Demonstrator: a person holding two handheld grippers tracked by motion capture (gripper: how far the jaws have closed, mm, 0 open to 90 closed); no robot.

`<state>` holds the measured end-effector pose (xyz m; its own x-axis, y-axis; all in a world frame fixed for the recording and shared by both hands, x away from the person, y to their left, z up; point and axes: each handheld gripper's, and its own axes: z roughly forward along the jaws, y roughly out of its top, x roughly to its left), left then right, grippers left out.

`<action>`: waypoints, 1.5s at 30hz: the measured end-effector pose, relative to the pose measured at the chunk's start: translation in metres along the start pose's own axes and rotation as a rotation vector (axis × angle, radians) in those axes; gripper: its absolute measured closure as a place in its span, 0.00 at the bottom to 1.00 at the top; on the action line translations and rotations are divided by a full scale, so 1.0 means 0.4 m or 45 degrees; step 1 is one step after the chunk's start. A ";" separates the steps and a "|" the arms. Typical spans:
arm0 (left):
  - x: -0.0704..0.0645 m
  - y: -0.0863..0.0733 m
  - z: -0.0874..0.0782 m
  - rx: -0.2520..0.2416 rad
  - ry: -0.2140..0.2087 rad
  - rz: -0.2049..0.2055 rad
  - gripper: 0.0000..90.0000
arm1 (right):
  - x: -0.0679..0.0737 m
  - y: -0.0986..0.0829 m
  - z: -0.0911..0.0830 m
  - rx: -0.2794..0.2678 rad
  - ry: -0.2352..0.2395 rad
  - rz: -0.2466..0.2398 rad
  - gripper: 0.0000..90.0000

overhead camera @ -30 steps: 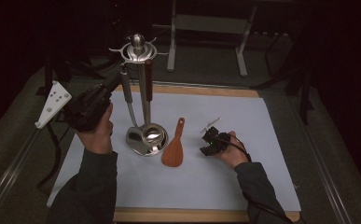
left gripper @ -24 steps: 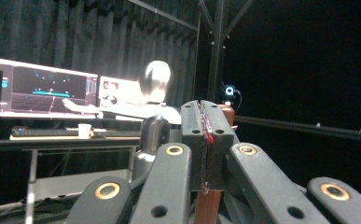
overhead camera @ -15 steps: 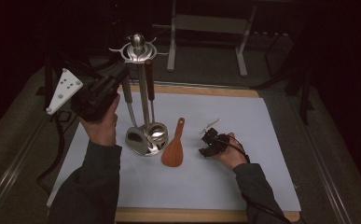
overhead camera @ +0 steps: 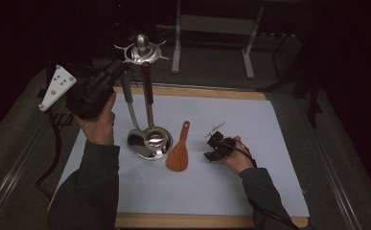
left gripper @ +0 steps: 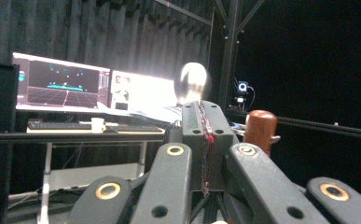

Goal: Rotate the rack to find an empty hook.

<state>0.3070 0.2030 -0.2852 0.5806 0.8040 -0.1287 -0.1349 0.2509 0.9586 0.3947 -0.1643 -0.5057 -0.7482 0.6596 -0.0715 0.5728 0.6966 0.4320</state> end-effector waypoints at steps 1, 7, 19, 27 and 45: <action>0.006 0.001 0.001 0.002 0.002 -0.011 1.00 | -0.001 -0.001 0.000 0.002 -0.001 0.001 0.55; 0.040 0.005 0.013 0.000 0.007 -0.050 1.00 | -0.005 -0.003 -0.004 -0.001 -0.001 0.014 0.55; 0.079 0.009 0.033 0.015 0.012 -0.103 1.00 | -0.013 0.002 -0.015 -0.017 -0.007 0.011 0.55; 0.077 -0.001 0.006 0.035 0.019 -0.063 0.97 | -0.014 -0.002 -0.012 -0.018 -0.004 0.013 0.55; 0.079 -0.197 -0.158 0.225 0.101 -0.027 0.89 | -0.013 0.005 -0.020 -0.021 -0.012 0.015 0.55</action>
<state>0.2852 0.2426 -0.3809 0.5157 0.8413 -0.1621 0.0235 0.1753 0.9842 0.3970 -0.1686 -0.4973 -0.7380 0.6706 -0.0751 0.5760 0.6839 0.4477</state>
